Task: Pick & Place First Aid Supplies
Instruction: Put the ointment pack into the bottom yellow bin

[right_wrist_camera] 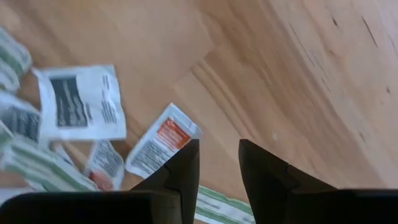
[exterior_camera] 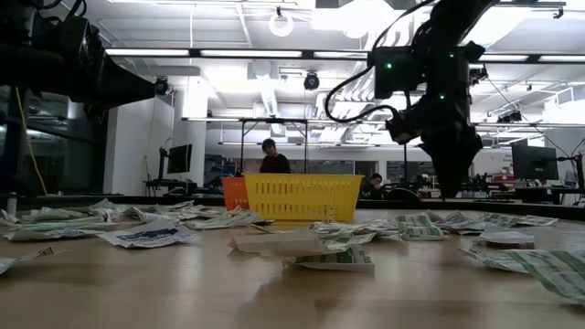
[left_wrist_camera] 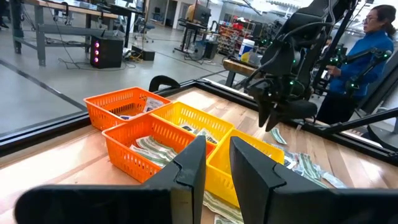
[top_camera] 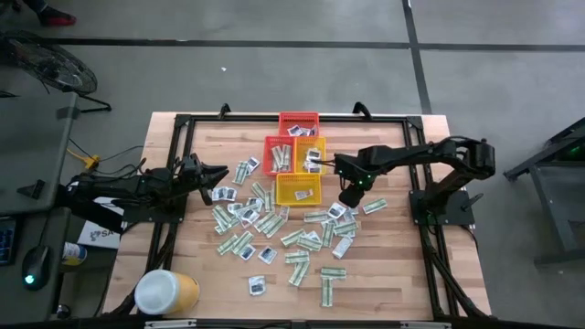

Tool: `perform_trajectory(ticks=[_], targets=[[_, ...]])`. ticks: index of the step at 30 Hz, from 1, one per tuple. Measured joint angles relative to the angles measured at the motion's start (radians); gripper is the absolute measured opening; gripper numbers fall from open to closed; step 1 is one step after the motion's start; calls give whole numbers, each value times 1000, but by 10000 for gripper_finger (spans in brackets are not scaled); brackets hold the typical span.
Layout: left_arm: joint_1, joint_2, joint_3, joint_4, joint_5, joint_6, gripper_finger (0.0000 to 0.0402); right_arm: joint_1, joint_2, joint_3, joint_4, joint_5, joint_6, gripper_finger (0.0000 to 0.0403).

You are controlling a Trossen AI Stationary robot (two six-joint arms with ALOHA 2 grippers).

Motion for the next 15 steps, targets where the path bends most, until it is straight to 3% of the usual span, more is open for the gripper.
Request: perform_trajectory(ticks=[10, 15], targets=[[0, 0, 0, 0, 0, 0, 73, 11, 0, -6, 15, -13, 108, 163], [0, 0, 0, 0, 0, 0, 73, 33, 23, -6, 15, -14, 139, 167]])
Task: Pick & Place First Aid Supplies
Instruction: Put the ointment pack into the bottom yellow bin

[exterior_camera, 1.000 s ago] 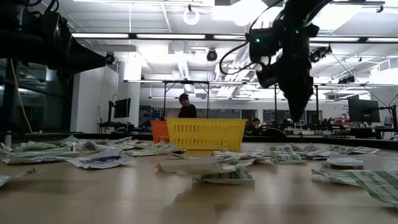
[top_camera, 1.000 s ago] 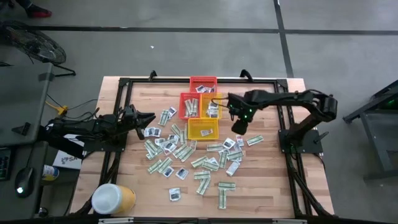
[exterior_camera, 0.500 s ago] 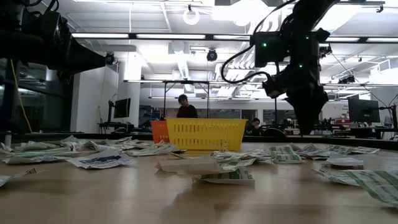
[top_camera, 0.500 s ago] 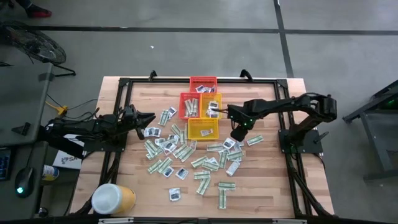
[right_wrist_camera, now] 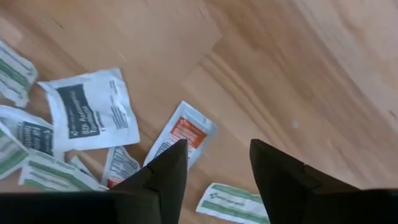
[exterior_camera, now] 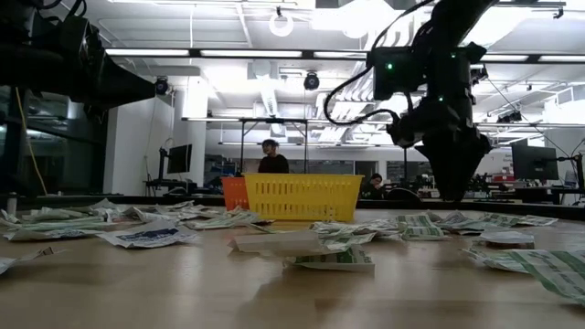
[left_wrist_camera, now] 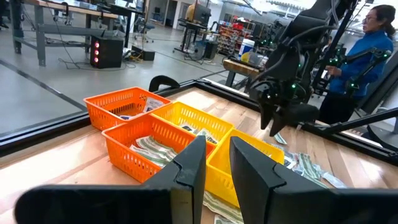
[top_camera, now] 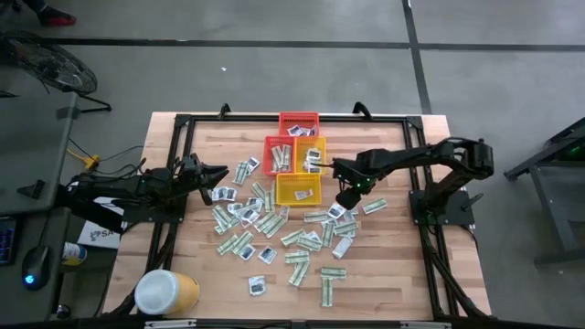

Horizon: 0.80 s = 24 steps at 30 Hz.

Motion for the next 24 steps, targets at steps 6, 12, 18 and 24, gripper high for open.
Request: perform_trajectory(ticks=[6, 12, 18, 24], targets=[[0, 0, 0, 0, 0, 0, 73, 4, 60, 0, 37, -10, 17, 161], [0, 0, 0, 0, 0, 0, 73, 4, 94, 0, 60, -7, 48, 161], [0, 0, 0, 0, 0, 0, 73, 3, 123, 5, 66, -26, 73, 140], [0, 0, 0, 0, 0, 0, 73, 2, 124, 4, 62, -23, 97, 95]])
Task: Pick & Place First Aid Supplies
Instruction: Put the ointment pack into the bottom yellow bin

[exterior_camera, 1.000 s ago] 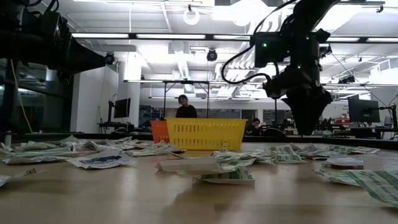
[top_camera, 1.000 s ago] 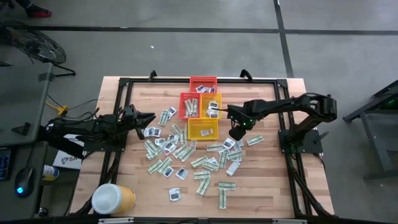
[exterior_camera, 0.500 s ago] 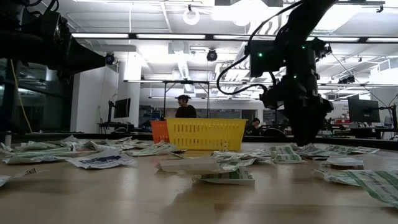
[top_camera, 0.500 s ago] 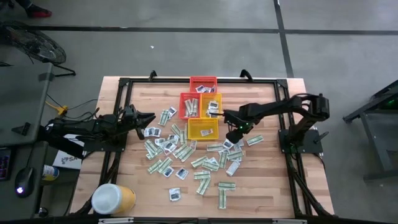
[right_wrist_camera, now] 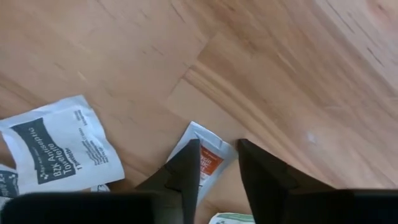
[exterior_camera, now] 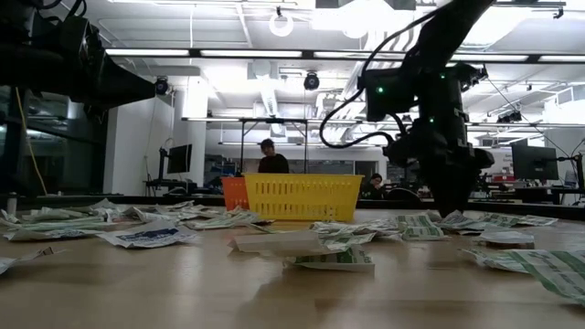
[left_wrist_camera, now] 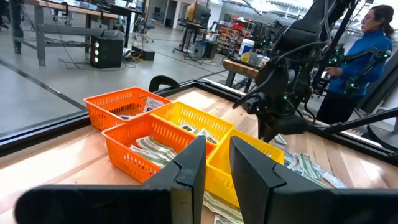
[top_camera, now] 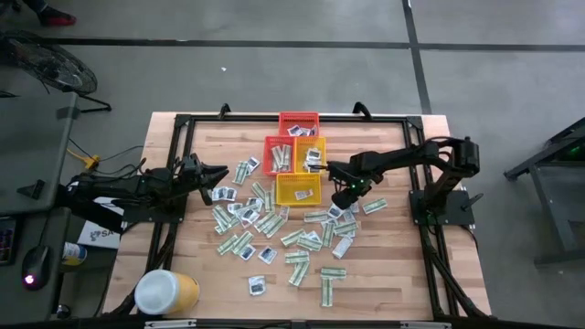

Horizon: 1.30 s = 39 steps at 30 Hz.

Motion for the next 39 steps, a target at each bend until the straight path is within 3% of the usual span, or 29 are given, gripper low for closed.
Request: perform_trajectory(ticks=[10, 18, 27, 32, 39], targets=[[0, 0, 0, 0, 0, 0, 73, 1, -2, -1, -9, -1, -12, 5], [0, 0, 0, 0, -1, 0, 73, -5, -88, -1, -6, -40, -28, 2], [0, 0, 0, 0, -1, 0, 73, -31, -151, 121, -69, 5, -112, 1], [0, 0, 0, 0, -1, 0, 73, -39, -126, 220, -22, 37, -333, 1], [0, 0, 0, 0, 0, 0, 73, -38, -17, 345, 63, 12, -778, 0]])
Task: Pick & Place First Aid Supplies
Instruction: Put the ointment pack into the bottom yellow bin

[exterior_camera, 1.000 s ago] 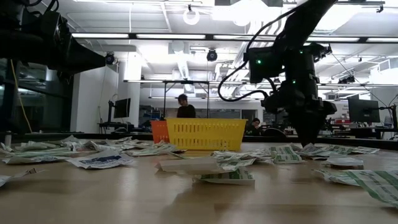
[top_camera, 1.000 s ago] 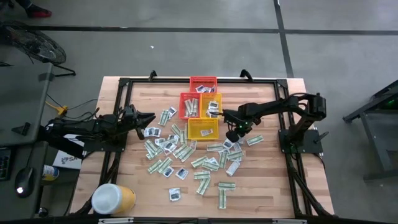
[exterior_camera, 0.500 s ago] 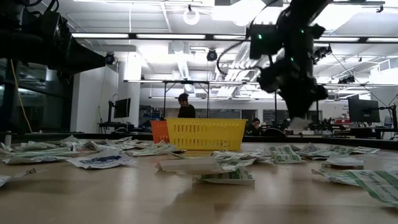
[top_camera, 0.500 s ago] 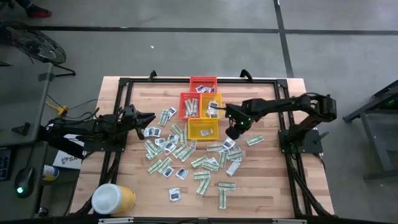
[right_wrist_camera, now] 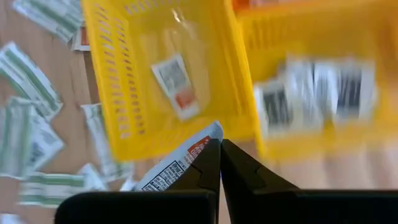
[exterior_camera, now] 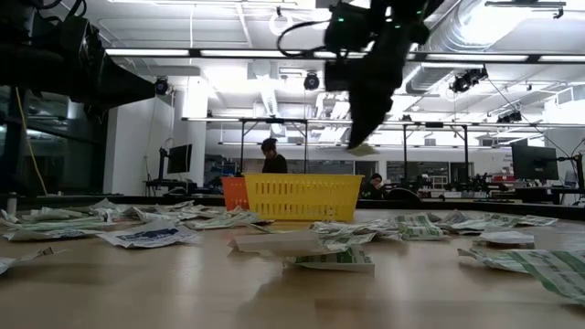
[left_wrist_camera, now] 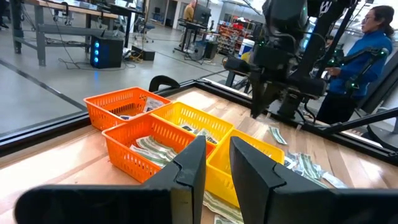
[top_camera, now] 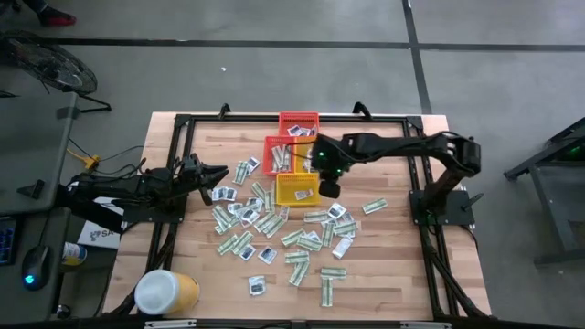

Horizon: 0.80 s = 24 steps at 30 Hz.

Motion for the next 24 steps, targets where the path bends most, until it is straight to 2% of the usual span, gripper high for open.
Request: perform_trajectory(ticks=[5, 11, 18, 24], targets=[[0, 0, 0, 0, 0, 0, 73, -1, 107, 113, 21, -10, -310, 0], [0, 0, 0, 0, 0, 0, 73, -1, 232, 240, 24, -90, -602, 0], [0, 0, 0, 0, 0, 0, 73, 29, 300, 274, 22, -102, -806, 1], [0, 0, 0, 0, 0, 0, 73, 55, 319, 274, 17, -103, -879, 14]])
